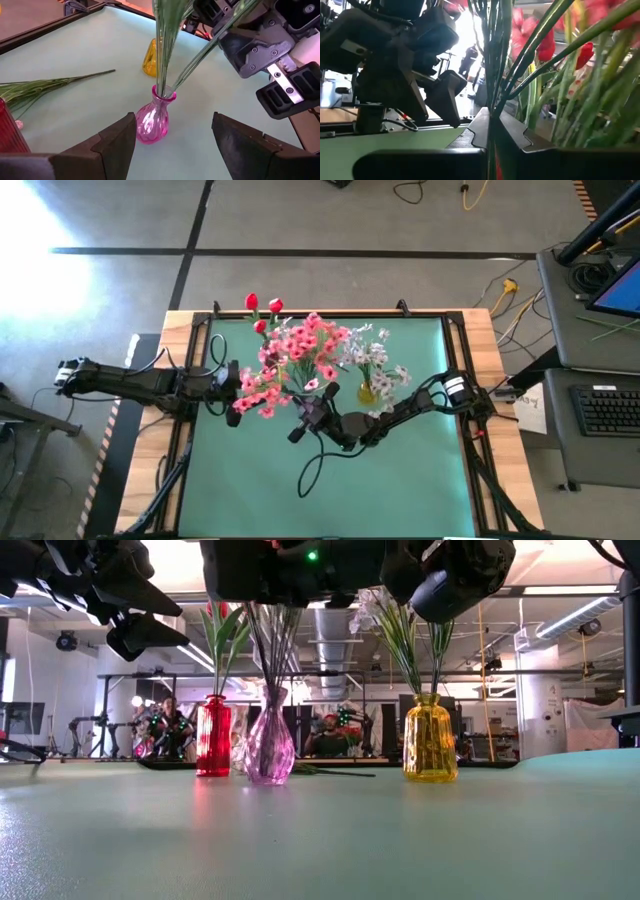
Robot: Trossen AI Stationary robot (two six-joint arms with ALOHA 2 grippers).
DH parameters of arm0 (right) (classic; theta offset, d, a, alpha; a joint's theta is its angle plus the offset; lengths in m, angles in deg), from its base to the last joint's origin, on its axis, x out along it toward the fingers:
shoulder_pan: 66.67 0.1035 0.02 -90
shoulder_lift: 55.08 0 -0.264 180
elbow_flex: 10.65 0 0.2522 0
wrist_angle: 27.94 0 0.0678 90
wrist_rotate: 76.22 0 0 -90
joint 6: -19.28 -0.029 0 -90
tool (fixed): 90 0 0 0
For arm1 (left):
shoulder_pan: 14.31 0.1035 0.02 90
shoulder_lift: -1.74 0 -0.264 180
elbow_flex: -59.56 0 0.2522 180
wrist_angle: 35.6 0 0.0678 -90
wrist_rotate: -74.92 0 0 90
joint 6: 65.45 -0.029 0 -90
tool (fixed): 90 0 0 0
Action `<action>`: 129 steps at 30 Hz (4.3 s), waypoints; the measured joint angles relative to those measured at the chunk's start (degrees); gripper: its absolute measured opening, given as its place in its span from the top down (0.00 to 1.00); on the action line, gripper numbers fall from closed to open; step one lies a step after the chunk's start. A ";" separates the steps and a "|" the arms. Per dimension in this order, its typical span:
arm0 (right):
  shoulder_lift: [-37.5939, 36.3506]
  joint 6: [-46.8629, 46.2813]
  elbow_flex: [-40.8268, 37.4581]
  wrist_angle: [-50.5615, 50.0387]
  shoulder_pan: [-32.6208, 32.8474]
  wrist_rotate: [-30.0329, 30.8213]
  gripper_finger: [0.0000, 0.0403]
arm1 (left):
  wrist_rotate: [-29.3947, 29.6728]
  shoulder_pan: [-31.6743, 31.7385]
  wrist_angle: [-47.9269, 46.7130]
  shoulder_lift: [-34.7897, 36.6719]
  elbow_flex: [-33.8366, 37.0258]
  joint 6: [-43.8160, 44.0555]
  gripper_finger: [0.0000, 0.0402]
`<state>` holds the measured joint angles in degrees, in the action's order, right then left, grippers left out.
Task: Sort flowers into vase by color
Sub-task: Put the pink flower into the purple vase
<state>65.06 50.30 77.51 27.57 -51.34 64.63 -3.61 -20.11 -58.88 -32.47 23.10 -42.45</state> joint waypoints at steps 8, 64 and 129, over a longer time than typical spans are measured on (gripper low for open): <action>0.00 0.00 0.01 -0.04 0.00 -0.02 0.97 | 0.00 0.00 0.02 0.00 0.00 0.00 0.38; 0.00 0.50 0.08 -0.42 1.92 6.35 0.56 | 0.00 0.00 -0.96 0.00 0.02 0.00 0.38; -0.90 11.62 0.10 -0.44 14.19 22.86 0.32 | 14.06 -14.64 9.32 -9.62 -5.15 -10.39 0.38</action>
<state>64.16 61.93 77.61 27.13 -37.16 87.50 10.44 -34.75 -49.56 -42.10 17.95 -52.84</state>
